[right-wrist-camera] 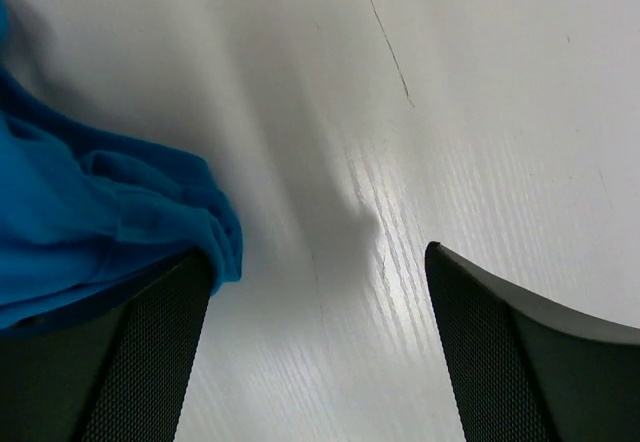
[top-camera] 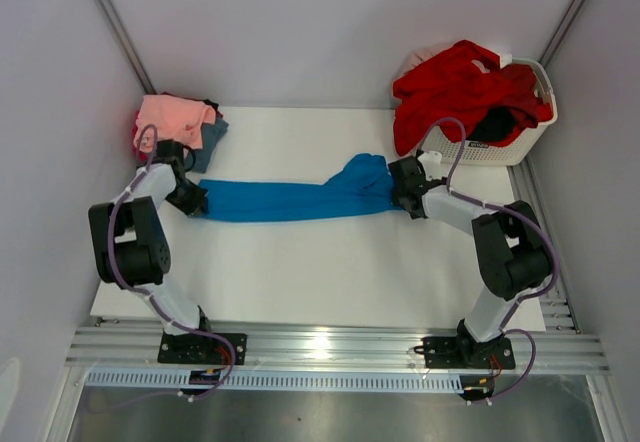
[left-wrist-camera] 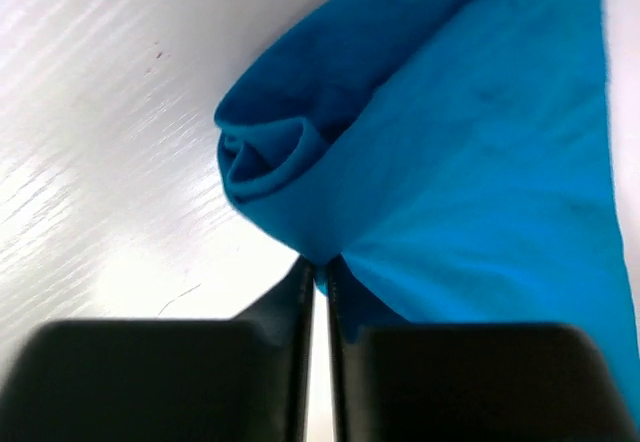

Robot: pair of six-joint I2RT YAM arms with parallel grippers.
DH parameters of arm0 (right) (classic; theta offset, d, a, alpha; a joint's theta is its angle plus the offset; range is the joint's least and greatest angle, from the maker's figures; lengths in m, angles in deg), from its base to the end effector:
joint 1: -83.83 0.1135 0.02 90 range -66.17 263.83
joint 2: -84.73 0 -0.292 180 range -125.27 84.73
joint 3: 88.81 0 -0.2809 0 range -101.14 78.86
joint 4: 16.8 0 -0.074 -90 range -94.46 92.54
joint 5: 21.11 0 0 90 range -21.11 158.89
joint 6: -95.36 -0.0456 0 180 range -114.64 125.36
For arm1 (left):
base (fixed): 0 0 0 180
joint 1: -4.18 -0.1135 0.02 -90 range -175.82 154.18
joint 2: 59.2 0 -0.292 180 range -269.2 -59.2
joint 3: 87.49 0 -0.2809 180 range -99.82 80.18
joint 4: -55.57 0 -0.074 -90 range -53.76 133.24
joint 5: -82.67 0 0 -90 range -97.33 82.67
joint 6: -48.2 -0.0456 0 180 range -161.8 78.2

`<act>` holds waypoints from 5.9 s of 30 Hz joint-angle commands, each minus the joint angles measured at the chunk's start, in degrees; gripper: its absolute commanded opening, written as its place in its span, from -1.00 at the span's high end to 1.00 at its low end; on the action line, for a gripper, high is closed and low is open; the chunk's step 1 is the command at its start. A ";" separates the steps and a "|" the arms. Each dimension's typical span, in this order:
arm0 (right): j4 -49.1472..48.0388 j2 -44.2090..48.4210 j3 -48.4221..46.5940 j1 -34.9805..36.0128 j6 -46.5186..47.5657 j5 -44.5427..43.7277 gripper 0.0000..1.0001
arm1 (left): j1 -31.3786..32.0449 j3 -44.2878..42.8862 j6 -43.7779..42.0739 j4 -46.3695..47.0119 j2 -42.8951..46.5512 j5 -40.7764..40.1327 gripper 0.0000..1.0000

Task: Fold and stack the t-shirts
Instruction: Fold the other side of the tshirt into a rectangle

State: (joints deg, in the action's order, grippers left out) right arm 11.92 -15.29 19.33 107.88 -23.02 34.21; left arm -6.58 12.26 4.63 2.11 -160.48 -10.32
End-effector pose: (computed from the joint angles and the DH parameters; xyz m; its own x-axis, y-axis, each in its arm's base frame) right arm 0.3570 0.1309 0.1751 -0.6973 0.1169 -0.7072 0.3185 0.9344 -0.1596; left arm 0.3643 0.0717 0.1839 -0.5075 -0.8329 -0.2207 -0.8238 0.5441 -0.1591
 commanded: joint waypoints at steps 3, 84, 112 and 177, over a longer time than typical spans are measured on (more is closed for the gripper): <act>-2.31 7.47 0.11 0.99 2.09 -0.49 -0.79 | -0.92 1.04 -0.47 0.26 10.21 -2.12 0.51; 0.93 -17.83 -27.40 0.56 8.52 6.73 -0.42 | 0.74 -11.44 -7.06 2.20 -10.08 10.99 0.09; 5.85 -18.71 -27.75 -4.28 6.85 2.16 0.81 | -3.65 -8.20 -7.59 -3.53 -6.57 4.48 0.99; 12.79 -28.99 -37.82 -0.06 3.77 28.16 0.81 | 14.97 -12.86 -14.27 -17.41 -11.67 -6.41 0.99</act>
State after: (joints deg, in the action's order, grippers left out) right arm 19.22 -39.47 -13.26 107.86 -19.08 56.24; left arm 4.06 -3.37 -9.84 -13.03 -175.41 -16.28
